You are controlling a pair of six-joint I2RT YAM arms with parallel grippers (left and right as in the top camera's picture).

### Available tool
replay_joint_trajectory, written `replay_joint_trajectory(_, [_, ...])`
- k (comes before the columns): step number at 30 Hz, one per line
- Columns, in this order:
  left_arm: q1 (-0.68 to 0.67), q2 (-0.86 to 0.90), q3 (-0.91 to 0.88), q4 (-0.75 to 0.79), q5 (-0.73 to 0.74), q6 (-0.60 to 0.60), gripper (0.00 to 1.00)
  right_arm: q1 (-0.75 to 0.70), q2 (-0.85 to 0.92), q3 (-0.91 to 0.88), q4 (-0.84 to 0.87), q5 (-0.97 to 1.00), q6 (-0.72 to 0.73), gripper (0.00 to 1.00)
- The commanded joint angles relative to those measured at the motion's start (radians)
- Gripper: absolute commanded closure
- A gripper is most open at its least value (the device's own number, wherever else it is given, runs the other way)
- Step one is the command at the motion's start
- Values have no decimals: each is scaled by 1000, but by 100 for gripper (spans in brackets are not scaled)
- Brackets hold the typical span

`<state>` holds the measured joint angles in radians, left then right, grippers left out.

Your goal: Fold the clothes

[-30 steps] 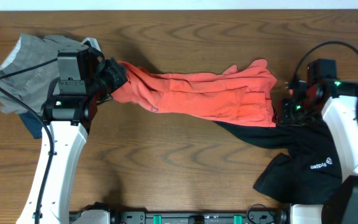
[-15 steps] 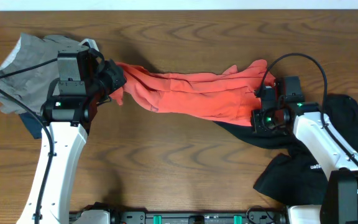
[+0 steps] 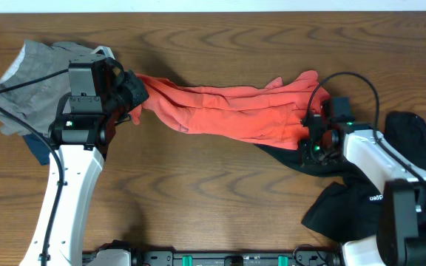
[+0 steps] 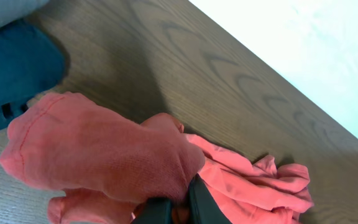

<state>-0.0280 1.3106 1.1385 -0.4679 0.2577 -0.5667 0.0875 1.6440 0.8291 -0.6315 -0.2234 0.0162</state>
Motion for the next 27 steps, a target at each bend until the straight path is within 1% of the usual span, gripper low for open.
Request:
replay_joint_trajectory(1, [2,-16,9,1,-16,20,94,2,41,-8,22,121,85,99])
replay_joint_trajectory(2, [2,-16,9,1,-16,20,94,-5,54,-8,37,239,171,99])
replay_joint_trajectory(6, [2,-16,9,0,-16,20,94,-53,60,-8,72,426,322,99])
replay_joint_trajectory(10, [2,-16,9,-5,-16,20,94,-154,60,2,166,437,328,99])
replay_joint_trajectory(13, [2,-16,9,-13,-16,21,94,-259,60,16,229,444,328,99])
replay_joint_trajectory(15, [2,-16,9,-21,-16,21,94,-344,60,33,252,482,347,99])
replay_joint_trajectory(21, [2,-16,9,-48,-16,21,94,-585,60,113,238,536,397,99])
replay_joint_trajectory(25, [2,-16,9,-66,-16,21,94,-720,60,199,151,561,452,99])
replay_joint_trajectory(27, [2,-16,9,-72,-16,21,94,-772,60,251,108,561,451,99])
